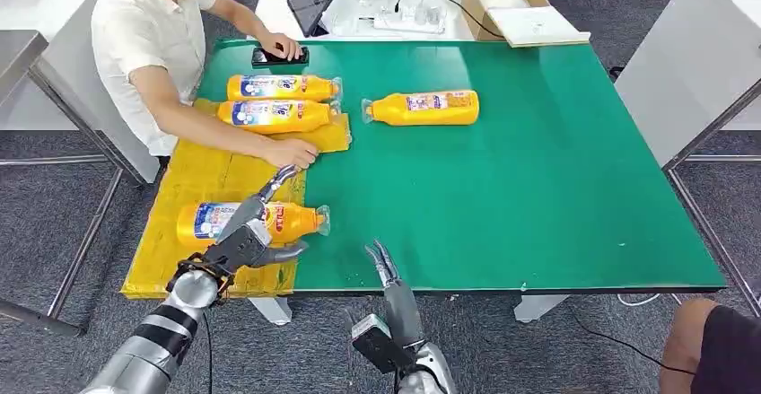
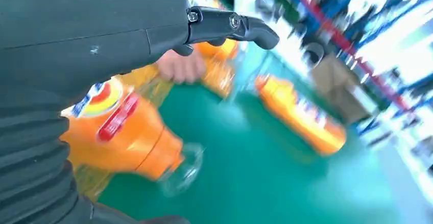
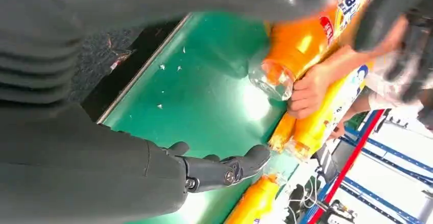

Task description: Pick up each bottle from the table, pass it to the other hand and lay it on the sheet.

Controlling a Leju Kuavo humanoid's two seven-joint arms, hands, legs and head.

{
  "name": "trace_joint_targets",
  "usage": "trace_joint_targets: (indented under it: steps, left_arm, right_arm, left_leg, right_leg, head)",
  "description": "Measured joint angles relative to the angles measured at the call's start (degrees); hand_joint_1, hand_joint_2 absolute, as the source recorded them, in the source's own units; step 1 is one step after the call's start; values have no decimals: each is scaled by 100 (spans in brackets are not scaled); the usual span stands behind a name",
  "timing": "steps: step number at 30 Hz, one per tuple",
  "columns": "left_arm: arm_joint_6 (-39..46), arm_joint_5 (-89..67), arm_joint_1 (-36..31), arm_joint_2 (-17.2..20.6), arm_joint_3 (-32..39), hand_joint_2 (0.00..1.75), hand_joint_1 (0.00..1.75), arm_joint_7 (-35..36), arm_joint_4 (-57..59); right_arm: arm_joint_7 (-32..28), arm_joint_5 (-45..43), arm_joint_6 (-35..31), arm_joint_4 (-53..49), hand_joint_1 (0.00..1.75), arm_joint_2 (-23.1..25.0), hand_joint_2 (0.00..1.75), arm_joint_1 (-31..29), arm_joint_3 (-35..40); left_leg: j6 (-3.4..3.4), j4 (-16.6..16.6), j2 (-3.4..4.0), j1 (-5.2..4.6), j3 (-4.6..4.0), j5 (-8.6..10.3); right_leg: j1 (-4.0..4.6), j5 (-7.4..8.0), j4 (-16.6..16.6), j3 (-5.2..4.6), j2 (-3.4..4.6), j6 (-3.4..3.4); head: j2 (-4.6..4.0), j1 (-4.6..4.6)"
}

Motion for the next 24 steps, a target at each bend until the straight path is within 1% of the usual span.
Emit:
trace_joint_targets:
  steps: [2,4,8,12,13,15,16,19,23,24]
  left_arm:
    - [113,177,95,-55,68,175,0,-112,-214]
    - [-114,704,224,-140,159,175,0,-221,-501]
    - [-383,1635,583,-347,388,175,0,-168,-1137]
    - [-589,2541,1307,-614,560,175,0,48,-1876]
    - [-632,2704,1504,-654,590,175,0,61,-2037]
    - [-656,2919,1889,-762,621,175,0,70,-2342]
    - [-656,2950,2027,-796,625,175,0,70,-2440]
    - [-541,2962,2314,-887,629,175,0,33,-2644]
    - [-265,2844,2573,-1033,638,175,0,-116,-2790]
    - [-243,2826,2601,-1054,638,175,0,-125,-2810]
  right_arm:
    - [0,15,39,0,0,0,175,1,22]
    - [0,15,52,-2,0,0,175,6,37]
    - [0,-186,17,-215,0,-7,175,115,33]
    - [26,-89,-333,-1442,0,-162,175,539,-57]
    - [33,-33,-433,-1853,0,-225,175,656,-116]
    - [22,-194,-520,-2806,0,-345,175,873,-336]
    - [17,-260,-505,-3156,0,-380,0,946,-449]
    - [0,-400,-498,-4026,0,-450,0,1149,-764]
    - [0,-326,-601,-4596,0,-489,0,1394,-1158]
    - [0,-319,-605,-4658,0,-492,175,1443,-1209]
  left_leg:
    - [0,0,2,0,-1,0]
    - [0,0,3,-1,-3,-1]
    - [1,0,2,-2,-4,-3]
    - [3,0,3,-4,-11,-6]
    - [4,0,3,-5,-13,-7]
    - [7,0,2,-6,-17,-11]
    - [7,0,2,-6,-18,-12]
    - [8,0,2,-7,-17,-13]
    - [8,0,3,-7,-15,-12]
    - [8,0,3,-7,-15,-12]
  right_leg:
    - [0,0,0,-1,0,0]
    - [0,0,-1,-3,1,0]
    - [-1,0,-2,-4,1,0]
    - [-2,-2,-5,-12,1,2]
    - [-2,-4,-7,-14,1,3]
    - [-3,-5,-9,-17,0,3]
    - [-3,-5,-11,-18,0,3]
    - [-4,-5,-12,-17,0,3]
    - [-3,-4,-12,-16,0,4]
    - [-2,-4,-12,-16,0,4]
  head:
    - [0,0]
    - [0,0]
    - [0,2]
    - [0,0]
    - [0,0]
    - [0,2]
    - [0,0]
    - [0,0]
    - [0,0]
    - [0,0]
